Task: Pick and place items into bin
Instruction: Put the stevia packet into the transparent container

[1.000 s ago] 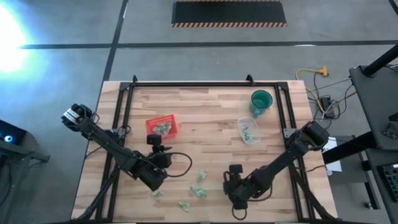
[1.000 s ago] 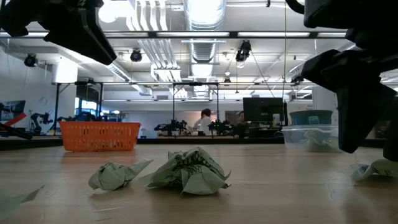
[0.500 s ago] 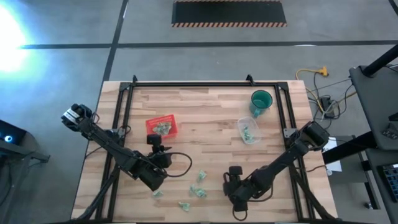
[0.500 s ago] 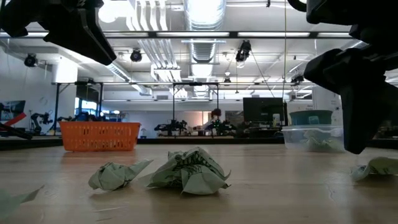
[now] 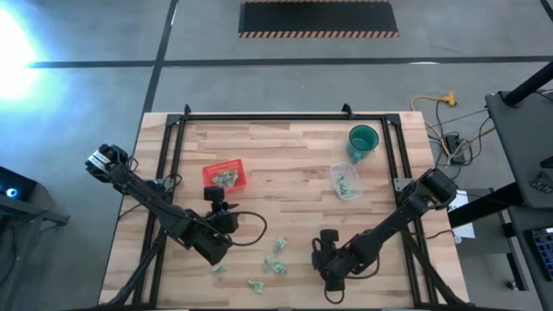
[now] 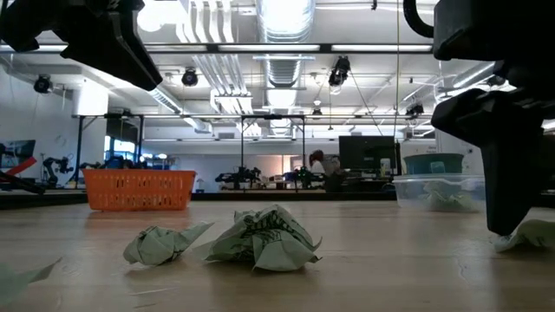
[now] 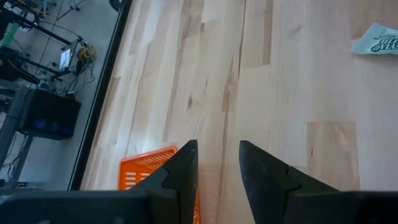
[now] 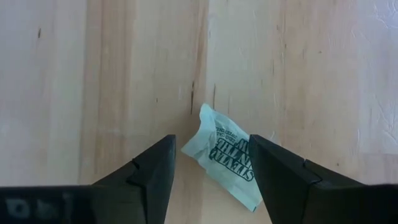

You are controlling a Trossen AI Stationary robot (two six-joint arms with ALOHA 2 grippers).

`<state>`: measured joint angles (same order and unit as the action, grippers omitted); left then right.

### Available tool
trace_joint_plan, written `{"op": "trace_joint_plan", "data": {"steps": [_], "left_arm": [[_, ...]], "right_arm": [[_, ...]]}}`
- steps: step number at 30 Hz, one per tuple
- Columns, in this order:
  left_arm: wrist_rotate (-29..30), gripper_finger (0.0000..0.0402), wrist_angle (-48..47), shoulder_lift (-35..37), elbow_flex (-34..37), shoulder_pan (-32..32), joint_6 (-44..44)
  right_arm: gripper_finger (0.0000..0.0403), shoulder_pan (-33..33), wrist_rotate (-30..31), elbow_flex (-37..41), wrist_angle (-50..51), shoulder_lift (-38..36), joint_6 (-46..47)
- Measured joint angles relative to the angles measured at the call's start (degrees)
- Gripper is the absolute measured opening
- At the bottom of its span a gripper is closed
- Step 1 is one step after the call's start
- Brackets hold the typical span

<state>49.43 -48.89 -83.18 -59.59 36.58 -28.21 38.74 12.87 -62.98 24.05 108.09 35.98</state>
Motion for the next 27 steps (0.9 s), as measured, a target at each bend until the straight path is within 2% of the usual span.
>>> {"op": "trace_joint_plan", "data": {"steps": [7,19,27], "left_arm": [[0.0,0.0100,0.0,0.0,0.2,0.0,0.0],[0.0,0.0100,0.0,0.0,0.7,0.0,0.0],[0.0,0.0100,0.0,0.0,0.7,0.0,0.0]], "right_arm": [[0.0156,0.0,0.8,0.5,-0.2,0.0,-2.9],[0.0019,0.0,0.8,-0.5,-0.3,0.0,-10.3],[0.0009,0.1,4.2,-3.8,1.2,0.0,-16.1]]}}
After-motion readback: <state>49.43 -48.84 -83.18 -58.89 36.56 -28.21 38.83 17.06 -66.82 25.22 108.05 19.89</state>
